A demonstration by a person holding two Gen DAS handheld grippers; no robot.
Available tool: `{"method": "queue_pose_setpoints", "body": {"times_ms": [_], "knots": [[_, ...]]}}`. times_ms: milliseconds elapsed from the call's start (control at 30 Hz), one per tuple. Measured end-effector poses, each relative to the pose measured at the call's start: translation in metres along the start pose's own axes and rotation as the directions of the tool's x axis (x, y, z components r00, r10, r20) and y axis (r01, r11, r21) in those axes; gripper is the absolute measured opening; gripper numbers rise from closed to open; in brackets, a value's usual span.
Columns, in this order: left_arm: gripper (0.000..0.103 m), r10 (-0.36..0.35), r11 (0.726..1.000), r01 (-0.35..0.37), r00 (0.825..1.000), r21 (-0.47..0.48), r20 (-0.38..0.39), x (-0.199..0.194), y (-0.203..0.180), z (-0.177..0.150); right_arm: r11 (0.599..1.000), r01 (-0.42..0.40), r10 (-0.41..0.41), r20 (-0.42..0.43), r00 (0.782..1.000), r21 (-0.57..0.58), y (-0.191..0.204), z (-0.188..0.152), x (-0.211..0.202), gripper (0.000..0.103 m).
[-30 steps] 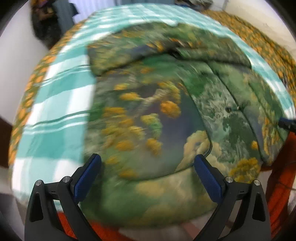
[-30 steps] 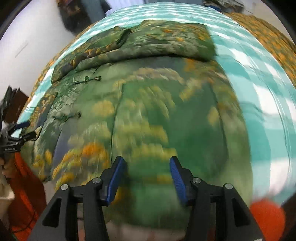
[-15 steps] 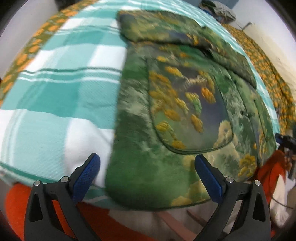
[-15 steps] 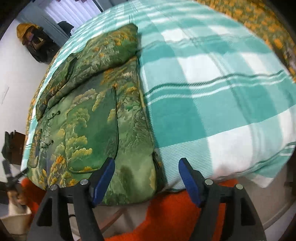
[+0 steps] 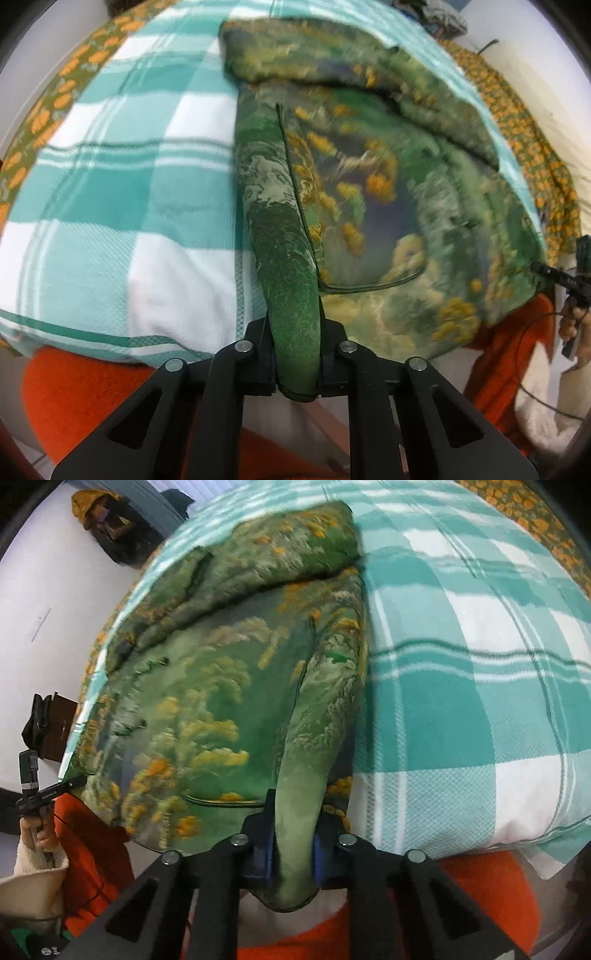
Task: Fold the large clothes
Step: 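Grasp the hem with both tools and lift it, then fold the hem with both tools up over the collar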
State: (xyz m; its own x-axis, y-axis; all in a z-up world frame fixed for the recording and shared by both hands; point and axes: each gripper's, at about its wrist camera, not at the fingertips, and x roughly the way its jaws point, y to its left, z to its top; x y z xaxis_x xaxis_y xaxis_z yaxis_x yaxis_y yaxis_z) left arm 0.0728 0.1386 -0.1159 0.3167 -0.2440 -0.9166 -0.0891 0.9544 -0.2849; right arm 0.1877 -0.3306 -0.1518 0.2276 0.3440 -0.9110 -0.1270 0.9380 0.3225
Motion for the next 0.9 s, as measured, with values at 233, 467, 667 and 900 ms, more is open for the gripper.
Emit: {"method": "queue_pose_setpoints", "body": {"times_ms": [233, 467, 667, 900], "knots": [[0.011, -0.049, 0.999, 0.05, 0.997, -0.018, 0.063, -0.051, 0.013, -0.008, 0.995, -0.092, 0.093, 0.052, 0.994, -0.03, 0.019, -0.008, -0.046, 0.014], [0.011, -0.049, 0.996, 0.05, 0.999, -0.07, 0.012, -0.065, 0.026, -0.058, 0.988, -0.153, 0.153, 0.001, 0.988, 0.029, 0.015, -0.053, -0.063, 0.013], [0.011, -0.082, 0.995, 0.084, 0.996, -0.054, 0.046, -0.123, 0.024, -0.069, 0.948, -0.294, 0.292, 0.036, 0.956, 0.123, 0.014, -0.073, -0.102, 0.012], [0.01, -0.158, 0.978, 0.19, 0.945, -0.086, 0.286, -0.144, 0.037, 0.058, 0.931, -0.362, 0.34, 0.233, 0.911, 0.058, 0.022, 0.038, -0.111, 0.012]]}}
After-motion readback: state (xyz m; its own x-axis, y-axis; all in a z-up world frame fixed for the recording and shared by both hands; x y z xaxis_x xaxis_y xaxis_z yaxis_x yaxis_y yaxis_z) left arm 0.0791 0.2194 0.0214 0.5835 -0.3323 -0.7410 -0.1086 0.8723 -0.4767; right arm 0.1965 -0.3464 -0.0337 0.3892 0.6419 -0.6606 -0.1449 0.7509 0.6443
